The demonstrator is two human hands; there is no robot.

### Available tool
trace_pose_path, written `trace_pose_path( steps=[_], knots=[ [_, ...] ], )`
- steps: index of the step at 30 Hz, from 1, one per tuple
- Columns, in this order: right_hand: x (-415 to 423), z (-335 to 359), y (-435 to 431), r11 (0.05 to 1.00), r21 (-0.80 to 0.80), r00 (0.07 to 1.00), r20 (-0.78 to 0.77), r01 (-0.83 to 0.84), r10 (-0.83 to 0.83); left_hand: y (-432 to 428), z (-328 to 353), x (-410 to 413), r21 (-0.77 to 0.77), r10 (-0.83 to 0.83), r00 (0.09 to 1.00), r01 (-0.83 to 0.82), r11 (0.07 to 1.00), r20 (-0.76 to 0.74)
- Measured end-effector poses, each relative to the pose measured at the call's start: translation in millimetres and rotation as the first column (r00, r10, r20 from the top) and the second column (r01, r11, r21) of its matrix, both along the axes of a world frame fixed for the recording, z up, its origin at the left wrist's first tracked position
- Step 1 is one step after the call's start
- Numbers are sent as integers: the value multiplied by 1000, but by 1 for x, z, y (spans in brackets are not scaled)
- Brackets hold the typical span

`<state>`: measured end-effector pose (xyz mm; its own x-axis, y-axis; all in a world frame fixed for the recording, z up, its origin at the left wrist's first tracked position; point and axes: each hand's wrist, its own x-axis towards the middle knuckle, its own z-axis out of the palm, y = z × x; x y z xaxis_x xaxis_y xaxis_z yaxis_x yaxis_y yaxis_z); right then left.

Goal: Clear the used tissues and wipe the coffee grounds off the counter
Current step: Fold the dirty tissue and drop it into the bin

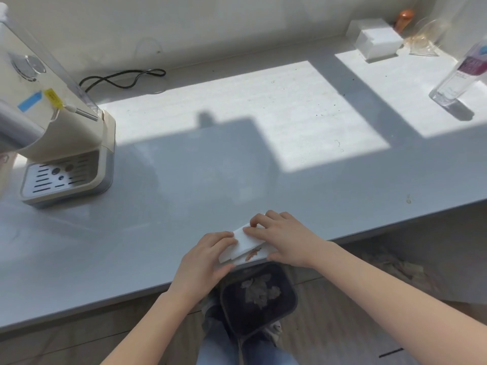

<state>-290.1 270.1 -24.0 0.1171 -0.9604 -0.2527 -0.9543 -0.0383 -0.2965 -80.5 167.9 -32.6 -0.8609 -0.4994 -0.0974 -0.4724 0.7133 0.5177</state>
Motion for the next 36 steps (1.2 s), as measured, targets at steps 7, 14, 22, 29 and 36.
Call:
trace_pose_path(
  steps=[7,14,22,29,36],
  knots=[
    [-2,5,-1,999,14,998,52,34,-35,-7,2,-7,33,55,998,-54,998,-18],
    [-1,2,-7,989,-94,993,29,113,-111,-10,6,-13,171,215,974,-200,965,-75],
    [10,6,8,968,-169,981,90,187,-173,3,7,-2,104,188,976,-177,979,-107],
    [20,-1,25,966,-140,972,124,217,-200,20,-2,5,57,117,987,-112,992,-106],
    [27,-3,16,932,-135,937,142,337,-319,18,-10,-7,-170,69,995,-80,982,-69]
  ],
)
